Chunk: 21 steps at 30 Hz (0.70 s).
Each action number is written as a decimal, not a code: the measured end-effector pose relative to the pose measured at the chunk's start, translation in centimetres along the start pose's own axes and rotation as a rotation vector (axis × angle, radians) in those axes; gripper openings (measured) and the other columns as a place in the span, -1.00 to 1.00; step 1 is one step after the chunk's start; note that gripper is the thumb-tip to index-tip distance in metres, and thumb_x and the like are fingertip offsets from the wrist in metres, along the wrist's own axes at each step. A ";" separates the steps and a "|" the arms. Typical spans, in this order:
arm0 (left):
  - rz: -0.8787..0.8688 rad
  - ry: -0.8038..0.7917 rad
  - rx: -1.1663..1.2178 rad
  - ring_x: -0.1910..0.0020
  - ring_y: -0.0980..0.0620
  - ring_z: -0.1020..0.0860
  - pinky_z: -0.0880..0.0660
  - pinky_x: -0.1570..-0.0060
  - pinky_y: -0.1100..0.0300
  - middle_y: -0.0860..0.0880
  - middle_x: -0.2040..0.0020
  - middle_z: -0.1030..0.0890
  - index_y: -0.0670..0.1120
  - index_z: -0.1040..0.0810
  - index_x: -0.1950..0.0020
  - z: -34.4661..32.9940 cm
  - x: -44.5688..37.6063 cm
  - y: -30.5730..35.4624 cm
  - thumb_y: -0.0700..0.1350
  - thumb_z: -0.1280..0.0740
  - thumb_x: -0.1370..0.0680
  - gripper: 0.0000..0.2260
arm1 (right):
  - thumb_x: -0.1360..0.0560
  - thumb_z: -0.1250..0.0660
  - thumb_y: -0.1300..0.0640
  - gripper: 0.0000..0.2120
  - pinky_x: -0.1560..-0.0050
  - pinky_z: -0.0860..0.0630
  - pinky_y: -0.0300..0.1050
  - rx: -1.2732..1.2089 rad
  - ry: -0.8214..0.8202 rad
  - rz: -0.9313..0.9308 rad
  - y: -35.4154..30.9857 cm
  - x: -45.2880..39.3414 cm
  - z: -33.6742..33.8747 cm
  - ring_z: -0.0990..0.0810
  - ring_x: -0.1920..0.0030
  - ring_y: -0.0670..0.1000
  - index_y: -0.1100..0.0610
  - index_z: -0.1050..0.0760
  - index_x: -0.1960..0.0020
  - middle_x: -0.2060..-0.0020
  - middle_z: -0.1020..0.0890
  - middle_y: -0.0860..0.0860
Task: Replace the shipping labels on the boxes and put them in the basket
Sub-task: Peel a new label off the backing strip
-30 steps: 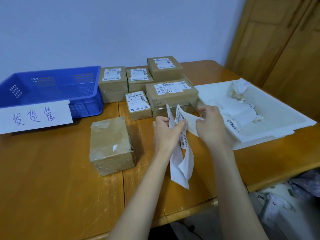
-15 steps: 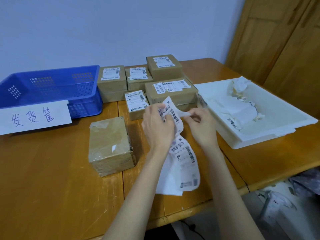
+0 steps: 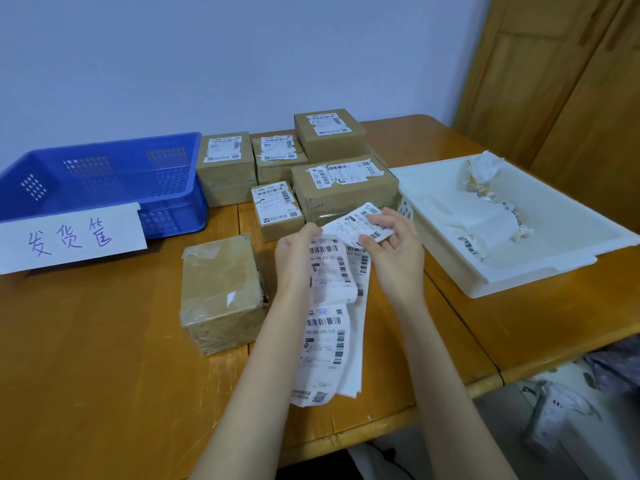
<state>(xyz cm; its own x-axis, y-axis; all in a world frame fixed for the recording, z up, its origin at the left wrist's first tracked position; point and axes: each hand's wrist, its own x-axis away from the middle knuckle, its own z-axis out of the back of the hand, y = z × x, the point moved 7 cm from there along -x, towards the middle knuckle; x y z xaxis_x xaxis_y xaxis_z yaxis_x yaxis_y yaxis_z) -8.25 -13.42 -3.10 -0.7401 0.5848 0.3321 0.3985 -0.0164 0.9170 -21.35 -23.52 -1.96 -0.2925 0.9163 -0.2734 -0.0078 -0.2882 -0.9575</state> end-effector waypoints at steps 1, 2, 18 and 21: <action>0.012 0.000 0.012 0.19 0.11 -0.54 -0.39 0.28 0.22 -0.04 0.04 -0.64 -0.10 -0.52 -0.11 0.1 0.1 -0.1 -0.11 -0.37 -0.53 -0.82 | -0.49 -0.41 0.27 -0.78 -0.23 -0.47 -0.24 0.037 -0.020 0.010 -0.1 -0.1 -0.1 -0.48 -0.28 -0.11 0.02 -0.57 -0.07 -0.34 -0.45 -0.09; 0.012 0.000 0.027 0.17 0.11 -0.55 -0.42 0.30 0.24 -0.06 0.00 -0.64 -0.11 -0.51 -0.17 0.1 0.2 -0.1 -0.13 -0.37 -0.53 -0.77 | -0.50 -0.41 0.22 -0.79 -0.12 -0.46 -0.32 0.136 -0.035 0.018 0.0 -0.1 -0.2 -0.49 -0.25 -0.11 0.01 -0.56 -0.09 -0.34 -0.45 -0.11; -0.274 0.035 -0.171 0.10 0.07 -0.59 -0.51 0.09 0.21 0.04 0.10 -0.65 -0.06 -0.65 -0.05 0.3 -0.2 0.7 -0.29 -0.32 -0.54 -0.81 | -0.42 -0.48 0.13 -0.95 0.05 -0.56 -0.17 0.155 -0.159 -0.058 -0.7 0.6 -1.8 -0.62 0.18 -0.13 0.00 -0.65 0.19 0.27 -0.68 -0.14; -0.293 0.020 -0.220 0.11 0.04 -0.64 -0.57 0.14 0.22 0.01 0.10 -0.68 -0.07 -0.64 -0.07 0.5 -0.3 0.4 -0.34 -0.33 -0.53 -0.77 | -0.42 -0.44 0.20 -0.87 -0.03 -0.61 -0.03 0.098 -0.157 -0.158 -0.2 0.6 -1.7 -0.66 0.14 -0.08 -0.01 -0.66 0.25 0.28 -0.70 -0.11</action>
<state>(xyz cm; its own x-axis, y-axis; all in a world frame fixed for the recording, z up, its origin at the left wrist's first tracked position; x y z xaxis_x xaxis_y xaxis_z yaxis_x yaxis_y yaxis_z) -7.60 -13.22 -2.91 -0.8168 0.5746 0.0508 0.0437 -0.0261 0.9987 -19.86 -22.45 -2.08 -0.4251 0.9001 -0.0958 -0.1562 -0.1772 -0.9717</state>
